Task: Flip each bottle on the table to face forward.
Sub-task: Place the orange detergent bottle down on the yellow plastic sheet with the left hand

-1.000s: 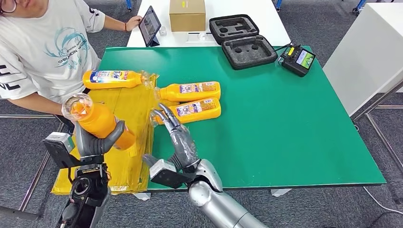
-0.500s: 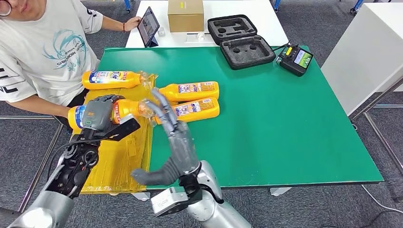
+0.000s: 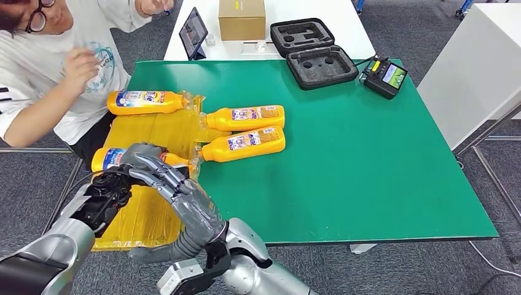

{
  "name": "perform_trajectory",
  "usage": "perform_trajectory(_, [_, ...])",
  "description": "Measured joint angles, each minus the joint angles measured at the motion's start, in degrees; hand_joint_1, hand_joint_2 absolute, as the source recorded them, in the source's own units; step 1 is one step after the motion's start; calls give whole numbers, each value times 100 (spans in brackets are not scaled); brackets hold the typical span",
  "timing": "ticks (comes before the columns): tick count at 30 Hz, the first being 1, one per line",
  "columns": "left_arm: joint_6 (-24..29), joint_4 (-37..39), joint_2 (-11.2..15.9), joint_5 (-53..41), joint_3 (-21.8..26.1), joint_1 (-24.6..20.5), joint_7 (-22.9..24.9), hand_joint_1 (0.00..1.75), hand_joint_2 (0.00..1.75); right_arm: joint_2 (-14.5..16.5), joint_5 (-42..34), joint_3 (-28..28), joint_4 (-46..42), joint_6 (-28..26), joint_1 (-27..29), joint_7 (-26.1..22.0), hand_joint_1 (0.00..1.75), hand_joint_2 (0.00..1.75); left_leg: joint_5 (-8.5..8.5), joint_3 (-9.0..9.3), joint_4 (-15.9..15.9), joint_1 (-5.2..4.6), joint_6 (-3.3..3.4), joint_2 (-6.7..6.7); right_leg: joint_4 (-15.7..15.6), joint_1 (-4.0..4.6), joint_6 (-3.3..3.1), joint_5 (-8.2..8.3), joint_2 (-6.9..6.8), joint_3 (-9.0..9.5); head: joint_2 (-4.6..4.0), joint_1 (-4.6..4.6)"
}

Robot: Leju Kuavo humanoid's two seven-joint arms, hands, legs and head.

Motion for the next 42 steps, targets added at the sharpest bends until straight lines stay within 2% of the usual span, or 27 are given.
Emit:
perform_trajectory(4, [-139,177,-1,72,-17,-59,-16,175,175,-1,5,2,68,0,-1,2,0,175,0,0,0,0,0,0,0,0,0,0,0,0,0,0])
perform_trajectory(5, [-171,207,-1,86,-19,-71,-21,167,175,-1,7,2,82,0,-1,3,0,175,0,0,0,0,0,0,0,0,0,0,0,0,0,0])
perform_trajectory(8, [-332,287,-1,194,-17,-109,-54,118,175,-2,18,2,118,0,-2,12,0,175,0,0,0,0,0,0,0,0,0,0,0,0,0,0])
perform_trajectory(9, [-408,311,-2,255,-8,-124,-72,110,175,-2,22,2,130,0,-4,18,0,175,0,0,0,0,0,0,0,0,0,0,0,0,0,0])
perform_trajectory(11, [-547,353,-4,375,29,-151,-107,110,175,-2,34,2,155,0,-7,33,0,175,0,0,0,0,0,-1,0,0,0,0,0,0,0,0])
perform_trajectory(12, [-595,369,-6,423,52,-160,-122,88,175,-2,44,2,169,0,-9,39,0,175,0,0,0,0,0,-1,0,0,0,0,0,0,0,0])
perform_trajectory(15, [-658,408,-10,480,104,-174,-153,6,175,-2,73,2,209,0,-16,44,0,175,0,0,0,0,0,-1,0,0,0,0,0,0,0,0])
perform_trajectory(16, [-676,419,-12,494,120,-177,-165,0,175,-2,78,2,220,0,-19,44,0,175,0,0,0,0,0,-1,0,0,0,0,0,0,0,0])
perform_trajectory(20, [-959,454,-27,769,229,-182,-328,0,0,-2,105,2,258,1,-30,52,0,175,0,0,0,0,0,-1,0,0,0,0,0,0,0,-1])
perform_trajectory(28, [-1656,461,-58,1536,606,-166,-651,0,0,1,98,2,327,63,-39,114,0,175,0,1,0,0,0,-2,0,0,0,0,-1,2,0,-1])
perform_trajectory(37, [-2317,461,-87,2426,1170,-165,-696,0,0,1,99,-4,390,61,-65,228,0,175,0,6,-1,0,0,-3,0,0,0,0,-2,7,0,-1])
perform_trajectory(42, [-2461,463,-99,2669,1405,-157,-719,0,0,1,105,-5,437,57,-66,235,0,175,0,6,-1,0,0,-3,0,0,0,0,-1,8,0,-1])
